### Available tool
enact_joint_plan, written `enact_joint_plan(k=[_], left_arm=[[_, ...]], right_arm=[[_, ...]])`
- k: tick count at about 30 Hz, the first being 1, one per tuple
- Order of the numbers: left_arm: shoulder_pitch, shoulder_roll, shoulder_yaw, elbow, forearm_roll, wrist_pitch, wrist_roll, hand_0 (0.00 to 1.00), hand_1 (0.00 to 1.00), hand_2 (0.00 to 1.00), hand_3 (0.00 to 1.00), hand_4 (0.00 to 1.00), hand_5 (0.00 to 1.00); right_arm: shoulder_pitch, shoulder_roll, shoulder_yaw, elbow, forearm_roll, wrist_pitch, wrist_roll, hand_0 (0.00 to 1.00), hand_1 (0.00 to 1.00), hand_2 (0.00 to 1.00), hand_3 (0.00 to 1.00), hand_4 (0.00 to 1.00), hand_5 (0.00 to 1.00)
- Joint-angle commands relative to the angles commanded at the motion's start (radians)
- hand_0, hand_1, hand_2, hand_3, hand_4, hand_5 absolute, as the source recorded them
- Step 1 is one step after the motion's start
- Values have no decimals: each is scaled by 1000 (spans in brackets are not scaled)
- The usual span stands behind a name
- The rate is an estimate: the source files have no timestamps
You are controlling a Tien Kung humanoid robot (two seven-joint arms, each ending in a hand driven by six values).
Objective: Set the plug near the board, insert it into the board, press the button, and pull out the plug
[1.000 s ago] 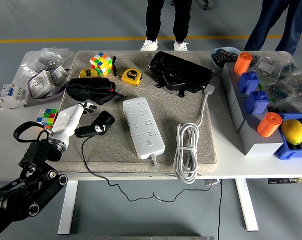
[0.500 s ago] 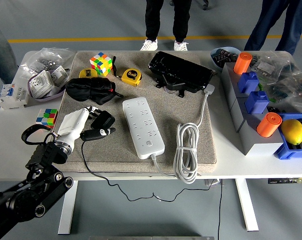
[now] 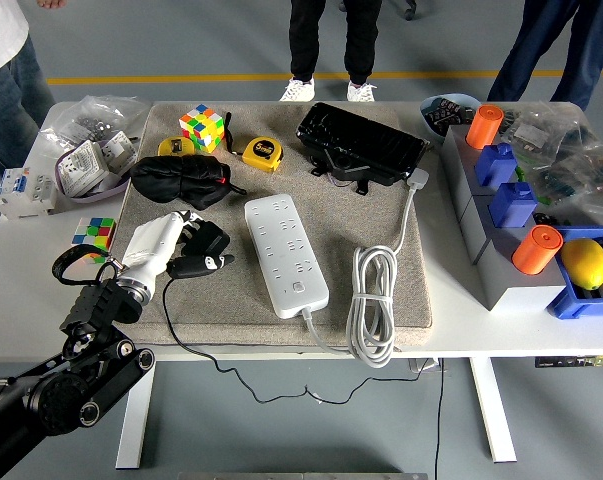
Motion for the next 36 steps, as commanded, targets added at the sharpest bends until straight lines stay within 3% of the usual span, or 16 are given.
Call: enact_joint_plan(k=[4,5,10,11,12,19,29,36], left_arm=[[-3,0,3,3,-1,11,-7,336,447,480,550,894,256],[-3,0,4,3,-1,18,-11,270,391,413,529,798,159],[-2,0,9,3,3,30,-6,270,391,413,529,798,159],[-2,1,9,3,5,34,-5,239,344,347,530,763,95],[-2,1,9,2,7,39,-5,239,344,347,530,763,95],[-6,10,6,-18,-12,60,-38,225,318,328,522,738,60],[-51,84,106,-91,-195,46,-168,217,308,321,520,737,47],[-96,109,194,-90,-308,14,-279,218,308,320,521,746,49]], right_arm=[[0,0,2,0,-1,-1,0,619,626,583,537,700,249],[0,0,2,0,-2,-1,0,614,625,582,536,699,250],[0,1,1,1,-4,-1,0,614,625,582,536,699,250],[0,1,0,1,-4,-1,0,613,624,581,536,696,250],[1,1,1,2,-5,-1,1,613,624,581,536,696,250],[0,1,8,4,-9,-4,4,615,623,579,534,692,250],[1,-2,9,5,-10,-4,7,616,622,579,534,686,247],[2,-2,10,4,-7,-1,9,616,621,578,534,683,244]])
